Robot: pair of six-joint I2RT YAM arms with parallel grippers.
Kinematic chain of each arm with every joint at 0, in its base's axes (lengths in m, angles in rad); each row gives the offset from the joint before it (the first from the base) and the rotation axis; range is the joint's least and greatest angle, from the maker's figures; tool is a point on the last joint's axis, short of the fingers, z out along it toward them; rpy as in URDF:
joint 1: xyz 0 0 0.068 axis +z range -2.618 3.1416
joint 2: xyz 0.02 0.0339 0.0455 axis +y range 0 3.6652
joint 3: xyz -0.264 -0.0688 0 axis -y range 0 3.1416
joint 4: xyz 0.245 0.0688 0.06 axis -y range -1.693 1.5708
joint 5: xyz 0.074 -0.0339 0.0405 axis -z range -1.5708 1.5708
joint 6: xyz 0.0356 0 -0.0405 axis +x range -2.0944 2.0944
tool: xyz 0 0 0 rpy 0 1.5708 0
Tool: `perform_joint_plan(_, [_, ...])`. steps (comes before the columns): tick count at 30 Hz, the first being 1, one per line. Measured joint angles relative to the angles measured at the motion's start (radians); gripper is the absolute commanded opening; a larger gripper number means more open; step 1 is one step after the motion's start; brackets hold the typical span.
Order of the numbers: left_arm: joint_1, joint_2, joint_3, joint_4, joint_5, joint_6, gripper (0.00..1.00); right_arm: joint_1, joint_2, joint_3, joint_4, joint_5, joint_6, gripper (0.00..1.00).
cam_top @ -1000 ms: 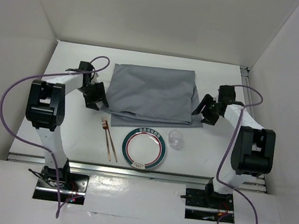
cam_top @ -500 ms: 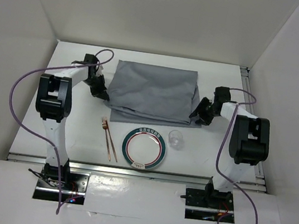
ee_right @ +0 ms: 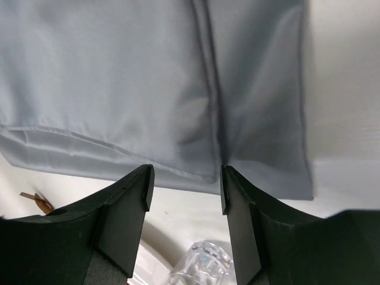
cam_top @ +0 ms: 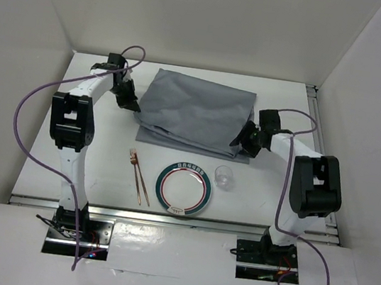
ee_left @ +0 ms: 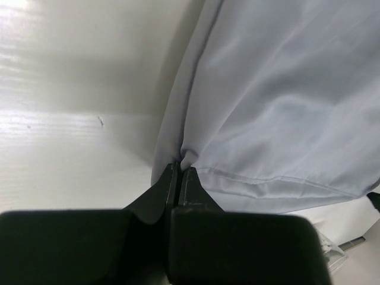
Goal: Set the dinner table for one person
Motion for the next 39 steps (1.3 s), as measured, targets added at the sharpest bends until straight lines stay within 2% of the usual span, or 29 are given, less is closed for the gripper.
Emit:
perform_joint_plan(4, [0.0, -0.002, -0.017, -0.019, 0.0, 0.0, 0.0, 0.026, 0.001, 0.04, -0.008, 0.02, -0.004, 0.56])
perform_joint_plan(12, [0.0, -0.021, -0.019, -0.021, 0.0, 0.003, 0.0, 0.063, 0.023, 0.051, -0.018, 0.056, -0.007, 0.56])
perform_joint_plan(16, [0.0, -0.029, -0.019, -0.021, 0.0, 0.004, 0.0, 0.076, 0.042, 0.051, -0.037, 0.097, -0.006, 0.65])
perform_joint_plan(23, [0.0, -0.029, -0.022, -0.028, 0.0, 0.004, 0.0, 0.082, 0.064, 0.051, -0.049, 0.13, -0.007, 0.62])
perform_joint_plan(25, [0.0, -0.029, -0.023, -0.029, 0.0, 0.004, 0.0, 0.082, 0.068, 0.053, -0.05, 0.133, -0.007, 0.56])
perform_joint_plan(27, [0.0, -0.029, -0.023, -0.03, 0.0, 0.004, 0.0, 0.082, 0.069, 0.053, -0.05, 0.135, -0.01, 0.46])
perform_joint_plan(28, [0.0, -0.029, -0.023, -0.03, 0.0, 0.004, 0.0, 0.082, 0.069, 0.053, -0.051, 0.137, -0.01, 0.26])
perform_joint_plan(31, [0.0, -0.029, -0.023, -0.031, 0.0, 0.004, 0.0, 0.082, 0.071, 0.057, -0.056, 0.138, -0.011, 0.0])
perform_joint_plan(36, [0.0, -0.029, -0.006, -0.053, 0.001, 0.004, 0.0, 0.088, 0.073, 0.116, -0.097, 0.165, -0.021, 0.0])
perform_joint_plan(39, [0.0, -0.029, 0.07, -0.093, 0.016, 0.003, 0.0, 0.082, 0.072, 0.2, -0.123, 0.181, -0.038, 0.0])
